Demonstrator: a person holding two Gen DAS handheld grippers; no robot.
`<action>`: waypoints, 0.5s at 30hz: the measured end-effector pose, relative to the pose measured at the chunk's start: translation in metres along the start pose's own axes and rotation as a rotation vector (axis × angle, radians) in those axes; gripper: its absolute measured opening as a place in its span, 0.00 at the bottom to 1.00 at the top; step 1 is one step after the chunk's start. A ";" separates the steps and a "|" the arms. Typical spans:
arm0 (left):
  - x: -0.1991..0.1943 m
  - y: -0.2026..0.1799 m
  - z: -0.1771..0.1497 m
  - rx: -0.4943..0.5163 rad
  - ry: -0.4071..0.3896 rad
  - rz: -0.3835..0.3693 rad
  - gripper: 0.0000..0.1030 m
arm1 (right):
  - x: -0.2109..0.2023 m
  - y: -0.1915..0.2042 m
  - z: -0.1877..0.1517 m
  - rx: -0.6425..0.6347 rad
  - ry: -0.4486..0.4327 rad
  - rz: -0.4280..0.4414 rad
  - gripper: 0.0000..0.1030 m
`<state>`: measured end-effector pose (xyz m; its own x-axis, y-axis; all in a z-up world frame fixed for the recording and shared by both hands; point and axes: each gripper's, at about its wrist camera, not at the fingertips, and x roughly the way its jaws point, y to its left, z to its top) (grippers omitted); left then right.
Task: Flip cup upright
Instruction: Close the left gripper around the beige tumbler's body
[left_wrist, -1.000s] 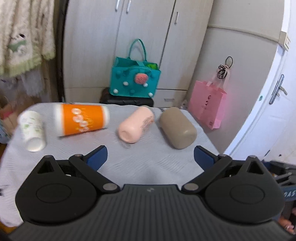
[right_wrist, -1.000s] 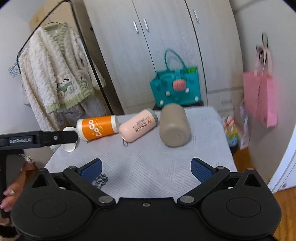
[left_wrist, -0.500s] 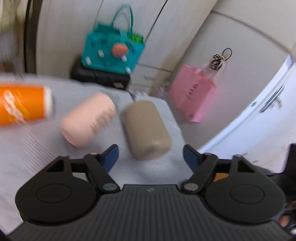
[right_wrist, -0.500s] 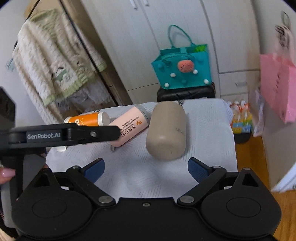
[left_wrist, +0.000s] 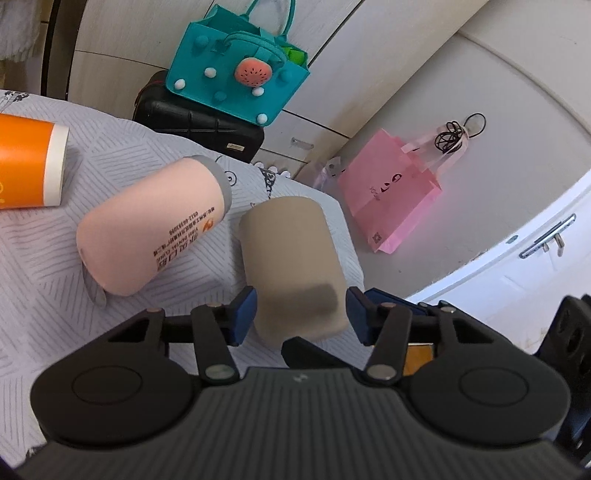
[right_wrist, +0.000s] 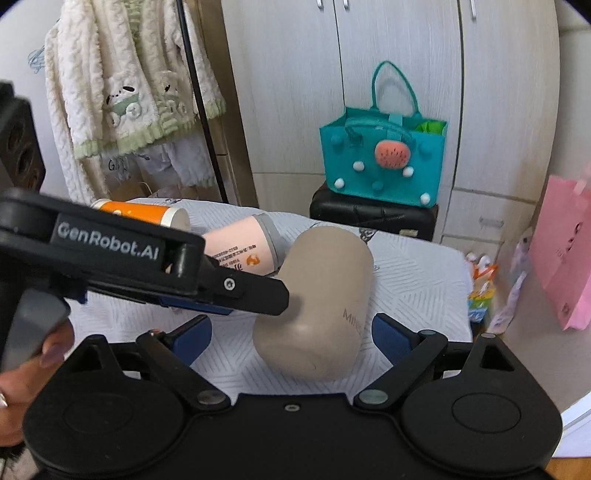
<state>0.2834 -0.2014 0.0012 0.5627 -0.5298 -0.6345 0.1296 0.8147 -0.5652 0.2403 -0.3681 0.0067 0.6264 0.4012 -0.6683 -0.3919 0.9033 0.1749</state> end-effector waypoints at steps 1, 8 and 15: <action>0.001 0.001 0.001 -0.006 0.002 0.001 0.50 | 0.005 -0.003 0.002 0.018 0.012 0.011 0.93; 0.020 0.007 0.006 -0.073 0.054 -0.038 0.51 | 0.036 -0.021 0.006 0.145 0.131 0.030 0.81; 0.027 0.001 0.005 -0.050 0.067 -0.030 0.59 | 0.033 -0.034 0.001 0.252 0.127 0.057 0.81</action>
<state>0.3025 -0.2139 -0.0138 0.5034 -0.5699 -0.6494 0.1036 0.7860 -0.6095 0.2746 -0.3850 -0.0209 0.5123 0.4446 -0.7347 -0.2344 0.8954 0.3785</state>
